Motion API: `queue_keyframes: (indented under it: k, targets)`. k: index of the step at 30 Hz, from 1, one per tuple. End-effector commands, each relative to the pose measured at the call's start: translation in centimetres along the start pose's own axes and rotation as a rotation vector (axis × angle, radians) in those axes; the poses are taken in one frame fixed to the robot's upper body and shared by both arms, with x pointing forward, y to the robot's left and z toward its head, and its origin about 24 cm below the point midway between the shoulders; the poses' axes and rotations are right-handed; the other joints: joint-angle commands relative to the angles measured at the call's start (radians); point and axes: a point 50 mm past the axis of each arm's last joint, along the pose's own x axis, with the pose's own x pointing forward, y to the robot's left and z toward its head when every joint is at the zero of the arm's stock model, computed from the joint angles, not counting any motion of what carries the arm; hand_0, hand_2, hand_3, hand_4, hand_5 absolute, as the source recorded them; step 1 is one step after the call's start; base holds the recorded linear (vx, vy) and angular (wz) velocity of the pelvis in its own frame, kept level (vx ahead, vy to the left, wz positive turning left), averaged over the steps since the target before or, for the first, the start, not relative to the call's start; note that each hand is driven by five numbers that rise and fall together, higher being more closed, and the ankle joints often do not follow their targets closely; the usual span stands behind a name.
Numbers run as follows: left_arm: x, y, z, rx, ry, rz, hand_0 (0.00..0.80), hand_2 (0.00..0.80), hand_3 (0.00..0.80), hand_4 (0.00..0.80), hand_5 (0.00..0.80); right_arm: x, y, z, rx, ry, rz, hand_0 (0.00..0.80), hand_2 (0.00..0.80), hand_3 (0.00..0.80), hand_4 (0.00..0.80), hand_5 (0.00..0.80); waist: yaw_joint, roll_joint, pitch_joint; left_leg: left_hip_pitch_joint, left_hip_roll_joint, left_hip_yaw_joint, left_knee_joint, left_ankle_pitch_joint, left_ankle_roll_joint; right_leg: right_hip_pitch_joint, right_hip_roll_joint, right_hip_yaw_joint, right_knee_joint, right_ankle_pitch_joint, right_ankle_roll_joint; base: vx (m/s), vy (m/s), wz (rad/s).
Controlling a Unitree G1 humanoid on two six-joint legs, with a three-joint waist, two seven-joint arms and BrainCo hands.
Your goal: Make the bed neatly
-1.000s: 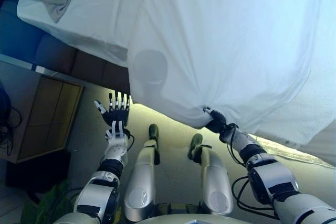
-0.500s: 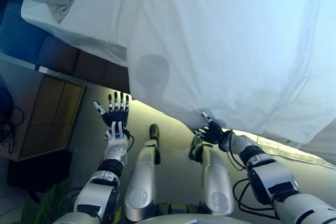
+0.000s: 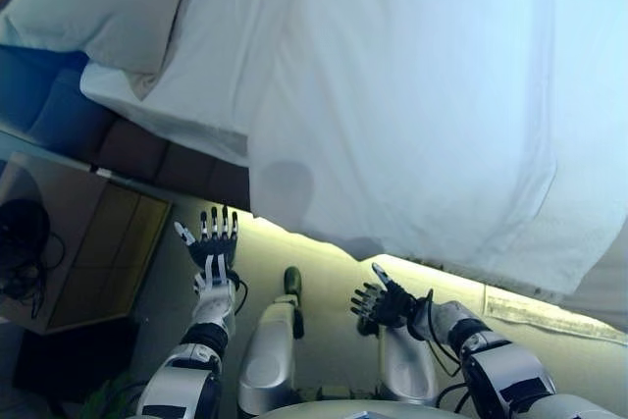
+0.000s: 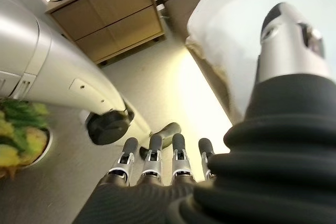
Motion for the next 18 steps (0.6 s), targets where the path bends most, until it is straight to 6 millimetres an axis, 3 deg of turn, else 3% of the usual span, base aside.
queue_keyframes:
  k: [1, 11, 18]
  targets:
    - [0.1, 0.0, 0.3, 0.066, 0.026, -0.013, 0.0, 0.0, 0.0, 0.0, 0.0, 0.0, -0.1, -0.1, 0.043, -0.048, 0.05, 0.0, 0.0, 0.0, 0.0, 0.0, -0.015, -0.035, -0.046, 0.076, -0.049, 0.033, 0.0, -0.053, 0.026, 0.095, -0.031, 0.031, -0.202, 0.169, 0.061, 0.185, -0.065, -0.03]
    - [-3.1, 4.2, 1.3, 0.242, 0.16, 0.154, 0.0, 0.0, 0.0, 0.0, 0.0, -1.8, -5.4, -2.4, 0.024, -0.156, -0.06, 0.0, 0.0, 0.0, 0.0, 0.0, -0.018, -0.043, -0.177, 0.213, -0.042, 0.051, -0.094, -0.059, 0.032, 0.251, -0.011, 0.016, -0.318, 0.185, 0.065, 0.149, -0.061, -0.04]
    - [-6.1, 8.2, 3.8, 0.576, 0.296, 0.424, 0.0, 0.0, 0.0, 0.0, 0.0, -3.5, -7.4, -1.1, 0.015, -0.417, -0.148, 0.0, 0.0, 0.0, 0.0, 0.0, -0.044, -0.048, -0.258, 0.285, -0.034, 0.068, -0.178, -0.041, 0.031, 0.309, 0.013, 0.027, -0.382, 0.21, 0.073, 0.102, -0.067, -0.11]
